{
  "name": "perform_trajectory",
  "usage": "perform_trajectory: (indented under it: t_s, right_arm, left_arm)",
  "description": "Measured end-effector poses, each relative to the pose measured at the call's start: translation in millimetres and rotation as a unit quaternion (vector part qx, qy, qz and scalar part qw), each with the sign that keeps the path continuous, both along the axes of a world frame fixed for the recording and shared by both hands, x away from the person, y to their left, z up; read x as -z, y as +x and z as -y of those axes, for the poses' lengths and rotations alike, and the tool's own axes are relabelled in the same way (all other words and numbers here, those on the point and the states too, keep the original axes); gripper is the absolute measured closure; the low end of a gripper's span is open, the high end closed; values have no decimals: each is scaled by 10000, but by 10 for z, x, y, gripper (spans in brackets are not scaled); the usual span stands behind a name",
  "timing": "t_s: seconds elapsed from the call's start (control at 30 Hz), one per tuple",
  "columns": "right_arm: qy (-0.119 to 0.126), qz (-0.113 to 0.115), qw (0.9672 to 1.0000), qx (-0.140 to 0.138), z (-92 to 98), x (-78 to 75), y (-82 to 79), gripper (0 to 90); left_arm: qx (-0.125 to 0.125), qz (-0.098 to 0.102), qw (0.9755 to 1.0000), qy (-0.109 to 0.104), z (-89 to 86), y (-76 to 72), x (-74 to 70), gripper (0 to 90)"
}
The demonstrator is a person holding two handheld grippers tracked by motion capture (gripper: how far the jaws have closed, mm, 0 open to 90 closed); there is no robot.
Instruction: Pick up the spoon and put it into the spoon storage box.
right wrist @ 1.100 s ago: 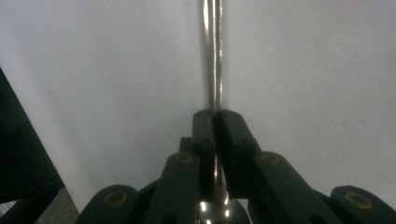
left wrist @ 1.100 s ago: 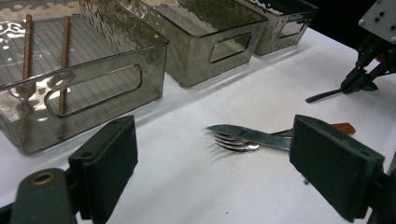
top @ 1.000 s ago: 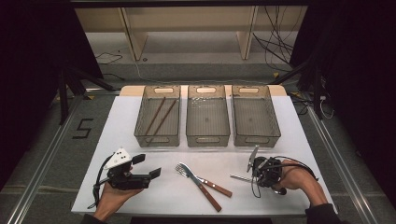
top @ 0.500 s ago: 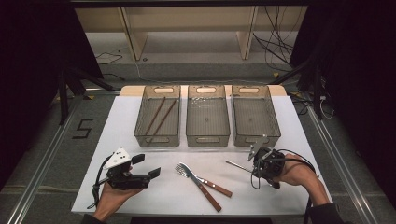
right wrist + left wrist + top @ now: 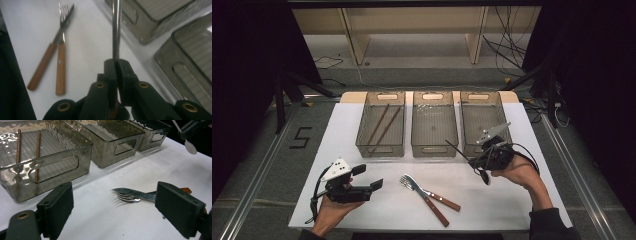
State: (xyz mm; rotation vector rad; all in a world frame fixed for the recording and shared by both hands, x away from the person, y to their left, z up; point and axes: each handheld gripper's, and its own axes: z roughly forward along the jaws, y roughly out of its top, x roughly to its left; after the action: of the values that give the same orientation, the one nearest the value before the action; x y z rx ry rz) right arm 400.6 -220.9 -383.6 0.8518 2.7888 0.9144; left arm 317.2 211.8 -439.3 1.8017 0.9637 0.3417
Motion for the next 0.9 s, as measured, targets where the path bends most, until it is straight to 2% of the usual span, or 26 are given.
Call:
perform_trajectory:
  t_s: [0.13, 0.3, 0.6, 0.9]
  right_arm:
    - [410, 87, 9990, 152, -34, -72, 78, 865]
    - [735, 237, 9961, 430, -81, -151, 172, 865]
    - [1034, 460, 9899, 859, -181, -244, 296, 864]
    - [1235, 528, 9853, 1059, -294, -314, 422, 864]
  left_arm:
    - [-4, 4, 10000, -1, -4, 1, -1, 149]
    - [-4, 19, 10000, -10, -2, -2, -3, 149]
    - [-63, 108, 9999, -26, -20, -10, -10, 149]
    - [-65, 200, 9998, -47, -31, -19, -19, 149]
